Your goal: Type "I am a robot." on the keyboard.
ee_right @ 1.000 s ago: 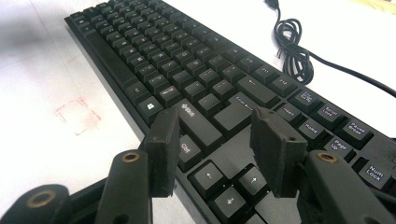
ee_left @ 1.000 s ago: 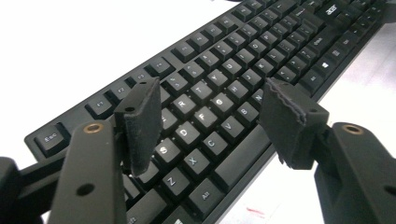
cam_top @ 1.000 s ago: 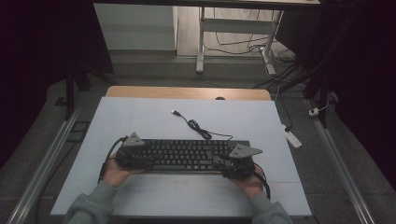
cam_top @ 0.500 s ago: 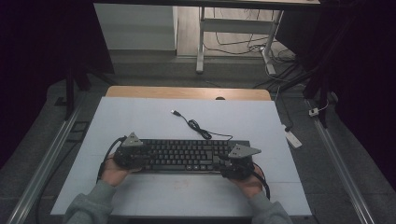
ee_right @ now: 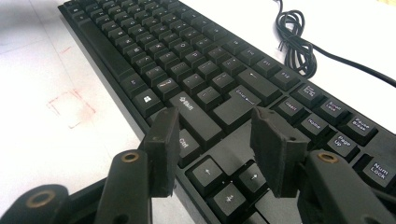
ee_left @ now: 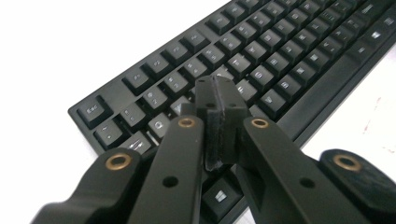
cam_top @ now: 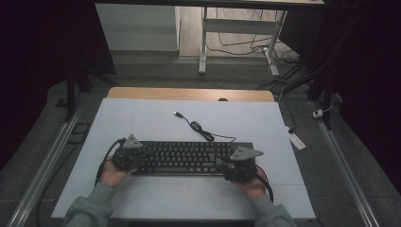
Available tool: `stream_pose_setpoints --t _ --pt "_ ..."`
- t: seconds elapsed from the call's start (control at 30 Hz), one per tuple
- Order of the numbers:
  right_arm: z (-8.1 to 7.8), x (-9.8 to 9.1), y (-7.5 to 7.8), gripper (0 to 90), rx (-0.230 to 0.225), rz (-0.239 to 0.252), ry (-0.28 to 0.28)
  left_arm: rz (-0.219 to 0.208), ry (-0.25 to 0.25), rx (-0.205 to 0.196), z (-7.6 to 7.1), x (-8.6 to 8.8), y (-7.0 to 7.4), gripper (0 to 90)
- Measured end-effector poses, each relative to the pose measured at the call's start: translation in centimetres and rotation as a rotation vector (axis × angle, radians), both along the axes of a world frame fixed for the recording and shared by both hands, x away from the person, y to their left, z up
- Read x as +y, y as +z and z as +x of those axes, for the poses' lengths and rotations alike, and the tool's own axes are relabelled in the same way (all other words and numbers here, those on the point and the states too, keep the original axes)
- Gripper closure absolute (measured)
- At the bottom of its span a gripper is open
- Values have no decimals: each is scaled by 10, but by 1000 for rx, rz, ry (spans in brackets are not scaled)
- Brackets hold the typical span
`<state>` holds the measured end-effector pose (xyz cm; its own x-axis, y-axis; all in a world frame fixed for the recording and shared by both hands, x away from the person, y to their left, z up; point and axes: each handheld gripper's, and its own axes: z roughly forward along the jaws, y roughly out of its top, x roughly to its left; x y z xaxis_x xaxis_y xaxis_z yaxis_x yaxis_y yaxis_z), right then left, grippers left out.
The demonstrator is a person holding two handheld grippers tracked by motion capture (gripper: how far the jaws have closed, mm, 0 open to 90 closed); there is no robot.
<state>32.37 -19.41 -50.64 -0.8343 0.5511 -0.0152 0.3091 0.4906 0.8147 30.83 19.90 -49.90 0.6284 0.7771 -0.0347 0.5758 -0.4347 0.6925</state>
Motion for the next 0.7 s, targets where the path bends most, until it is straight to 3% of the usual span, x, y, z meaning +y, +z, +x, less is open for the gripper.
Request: stream_pose_setpoints --t 0.3,0.7 --pt "0 1 -1 528 3 -5 3 34 29 31 4 5 -8 888" --pt "1 1 -2 527 3 -12 -4 60 25 52 7 2 -18 887"
